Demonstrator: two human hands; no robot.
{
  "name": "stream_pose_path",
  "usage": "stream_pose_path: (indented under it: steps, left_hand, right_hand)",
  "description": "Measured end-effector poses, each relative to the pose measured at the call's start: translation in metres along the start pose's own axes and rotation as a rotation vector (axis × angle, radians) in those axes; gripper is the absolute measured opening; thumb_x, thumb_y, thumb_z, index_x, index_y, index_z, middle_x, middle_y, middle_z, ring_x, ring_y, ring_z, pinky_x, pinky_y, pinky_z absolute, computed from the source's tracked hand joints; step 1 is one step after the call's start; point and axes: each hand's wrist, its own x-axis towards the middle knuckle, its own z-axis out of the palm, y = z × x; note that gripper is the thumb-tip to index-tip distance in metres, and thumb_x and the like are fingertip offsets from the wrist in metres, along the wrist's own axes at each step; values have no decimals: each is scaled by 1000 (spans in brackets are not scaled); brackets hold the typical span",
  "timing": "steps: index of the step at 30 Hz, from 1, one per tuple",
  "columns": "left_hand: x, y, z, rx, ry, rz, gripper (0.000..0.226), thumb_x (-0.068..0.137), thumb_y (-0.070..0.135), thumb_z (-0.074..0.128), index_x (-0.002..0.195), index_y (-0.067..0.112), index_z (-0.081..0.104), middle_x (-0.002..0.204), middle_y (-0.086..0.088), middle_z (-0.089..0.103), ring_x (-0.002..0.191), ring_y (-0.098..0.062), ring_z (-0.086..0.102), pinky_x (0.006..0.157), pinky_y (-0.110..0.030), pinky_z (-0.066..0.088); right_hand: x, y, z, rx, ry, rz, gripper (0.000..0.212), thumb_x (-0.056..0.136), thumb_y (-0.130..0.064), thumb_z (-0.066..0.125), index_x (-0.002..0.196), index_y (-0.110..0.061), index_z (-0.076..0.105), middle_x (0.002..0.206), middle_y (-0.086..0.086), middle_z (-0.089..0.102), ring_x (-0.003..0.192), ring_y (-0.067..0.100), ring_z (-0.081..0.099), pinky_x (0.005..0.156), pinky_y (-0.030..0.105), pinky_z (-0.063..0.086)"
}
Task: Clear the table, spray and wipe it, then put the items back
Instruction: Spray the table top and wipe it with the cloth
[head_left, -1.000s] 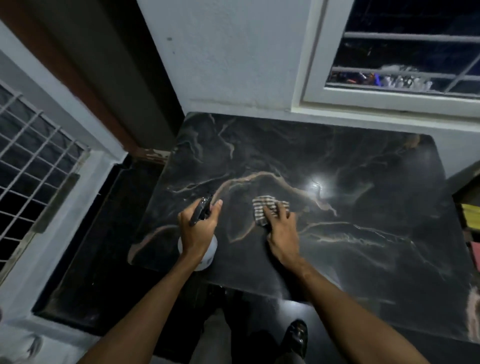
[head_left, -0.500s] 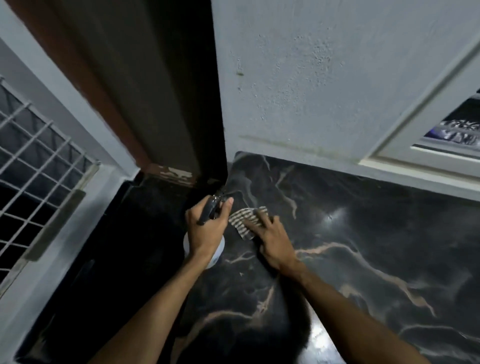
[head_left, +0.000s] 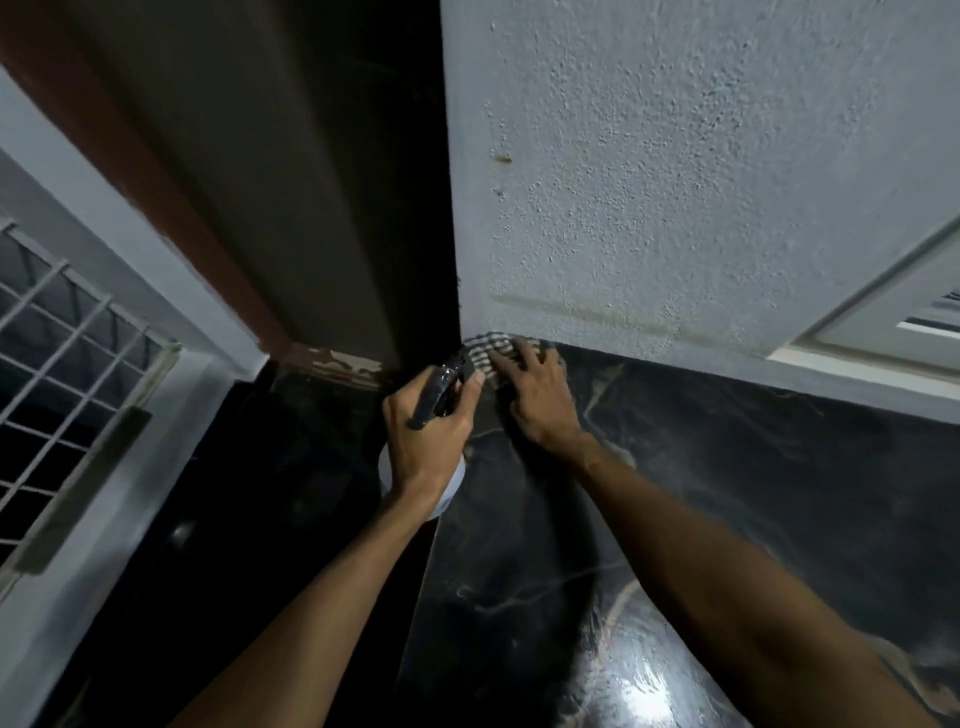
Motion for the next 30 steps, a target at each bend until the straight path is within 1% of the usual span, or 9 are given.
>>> stream_pose_path:
  steps: [3,7,12,15,19,23,24,28,30]
  left_hand:
    - [5,1,10,11,-14,30,38,89,19,80,62,13,54,57,8,56,55,-7,56,57,-22,45]
    - [0,12,23,20,-35,68,38,88,20,81,61,16,54,55,10,54,52,-1,53,57,-16,41]
    - [-19,28,35,41,-42,113,40,88,19,80,59,7,55,54,2,55,55,-8,55,58,-8,37]
    - [-43,46,49,49,-74,119,38,89,22,79,62,8,58,57,2,58,57,-2,57,59,-10,40]
    - [-91,86,88,32,-118,126,38,90,21,79,62,4,58,58,-3,60,54,-17,58,60,-31,49]
    - [-148,134,136,-16,-177,113,40,89,20,79,60,6,55,55,-1,56,55,-19,55,57,-28,48]
    - [-163,145,150,-23,-186,120,41,89,19,79,59,7,53,54,0,54,55,-19,54,56,-28,47]
    - [-221,188,208,15,-232,162,42,89,18,78,59,7,51,54,-1,51,50,-18,50,54,-40,48]
    - [-239,204,239,35,-237,161,42,90,19,77,59,9,50,54,-1,51,50,-21,51,53,-46,49]
  right_hand:
    - [-5,36,-9,37,108,278,73,78,-8,56,148,-22,42,155,19,30,121,45,37,104,47,38]
    - [-37,94,-25,-80,38,160,75,76,-12,56,149,-21,42,154,19,33,118,43,37,101,48,37]
    - [-96,183,-60,-45,218,674,65,79,-7,50,144,-19,47,148,23,38,114,44,39,97,48,38]
    - [-145,158,-56,-44,166,461,71,79,-5,52,147,-21,42,154,20,32,116,43,39,99,48,39]
    - [-221,146,-49,-22,-21,58,76,72,-20,40,148,-26,44,157,13,32,105,33,42,91,40,40]
    - [-278,246,-85,74,159,530,77,67,-12,47,143,-22,50,153,20,35,114,43,42,102,46,41]
    - [-295,264,-93,73,156,540,77,67,-11,49,143,-20,49,153,20,35,115,40,40,102,45,40]
    - [-371,316,-113,49,63,118,69,74,-16,40,141,-23,53,153,14,40,105,29,38,93,37,37]
    - [-374,360,-124,131,173,315,72,67,-11,46,137,-22,57,150,16,43,105,32,40,95,39,41]
